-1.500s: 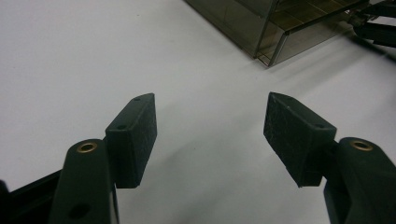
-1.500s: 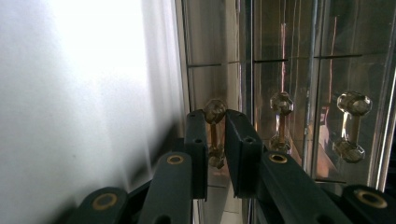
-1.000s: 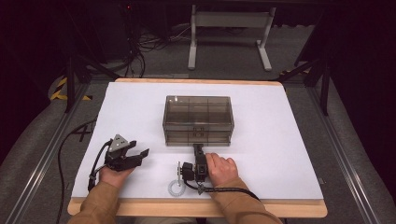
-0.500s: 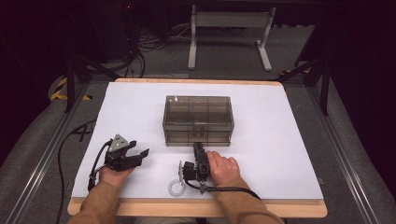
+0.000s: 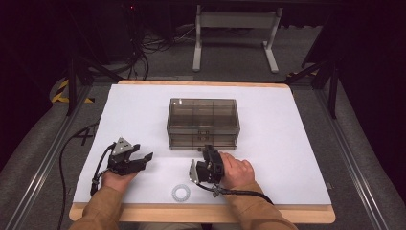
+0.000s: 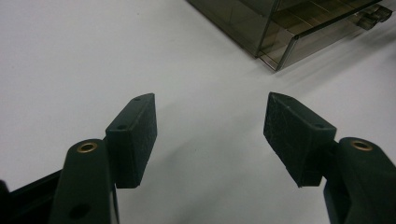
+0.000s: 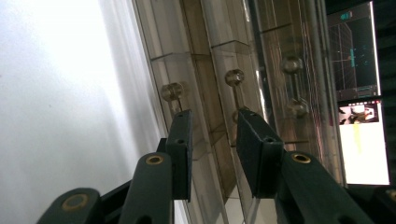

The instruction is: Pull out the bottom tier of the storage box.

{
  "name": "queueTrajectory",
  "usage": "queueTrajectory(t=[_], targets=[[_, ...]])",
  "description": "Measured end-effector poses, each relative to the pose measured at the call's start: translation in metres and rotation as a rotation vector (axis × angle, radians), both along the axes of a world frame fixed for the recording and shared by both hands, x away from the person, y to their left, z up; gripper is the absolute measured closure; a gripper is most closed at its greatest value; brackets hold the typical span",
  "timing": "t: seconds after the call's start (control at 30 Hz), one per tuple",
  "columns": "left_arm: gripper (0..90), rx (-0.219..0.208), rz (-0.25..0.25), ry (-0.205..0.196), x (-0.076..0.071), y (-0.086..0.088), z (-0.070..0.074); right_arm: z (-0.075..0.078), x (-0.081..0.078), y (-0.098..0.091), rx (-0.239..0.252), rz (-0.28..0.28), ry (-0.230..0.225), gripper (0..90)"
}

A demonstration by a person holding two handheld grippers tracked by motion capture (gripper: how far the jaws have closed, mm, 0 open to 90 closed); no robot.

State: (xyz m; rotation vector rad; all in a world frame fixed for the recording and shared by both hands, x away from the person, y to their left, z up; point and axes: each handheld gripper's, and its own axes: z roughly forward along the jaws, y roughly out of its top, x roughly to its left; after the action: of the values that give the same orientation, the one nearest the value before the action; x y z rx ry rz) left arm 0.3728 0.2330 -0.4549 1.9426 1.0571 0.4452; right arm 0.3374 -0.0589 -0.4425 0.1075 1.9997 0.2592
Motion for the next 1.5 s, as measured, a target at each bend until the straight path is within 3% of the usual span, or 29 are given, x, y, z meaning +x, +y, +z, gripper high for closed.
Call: queueTrajectory(t=[0.33, 0.4, 0.47, 0.53, 0.8, 1.07, 1.5], targets=[[35.6, 0.001, 0.002, -0.001, 0.000, 0.000, 0.000, 0.023, 0.005, -0.014, 0.111, 0.005, 0.142, 66.5], [35.6, 0.002, 0.000, 0.001, 0.000, 0.000, 0.000, 0.028, 0.007, -0.019, 0.138, 0.002, 0.195, 66.7], [35.6, 0.002, 0.000, 0.001, 0.000, 0.000, 0.000, 0.029, 0.008, -0.020, 0.147, 0.002, 0.207, 66.7], [35.6, 0.003, 0.000, 0.002, 0.000, 0.000, 0.000, 0.034, 0.011, -0.026, 0.182, 0.005, 0.269, 67.4], [35.6, 0.003, 0.001, 0.001, 0.000, 0.000, 0.000, 0.044, 0.020, -0.038, 0.251, 0.002, 0.371, 66.2], [35.6, 0.003, 0.002, 0.000, 0.000, 0.000, 0.000, 0.051, 0.035, -0.050, 0.273, 0.000, 0.489, 68.9], [35.6, 0.005, 0.000, 0.003, 0.000, 0.000, 0.000, 0.046, 0.058, -0.063, 0.236, -0.035, 0.588, 68.5]])
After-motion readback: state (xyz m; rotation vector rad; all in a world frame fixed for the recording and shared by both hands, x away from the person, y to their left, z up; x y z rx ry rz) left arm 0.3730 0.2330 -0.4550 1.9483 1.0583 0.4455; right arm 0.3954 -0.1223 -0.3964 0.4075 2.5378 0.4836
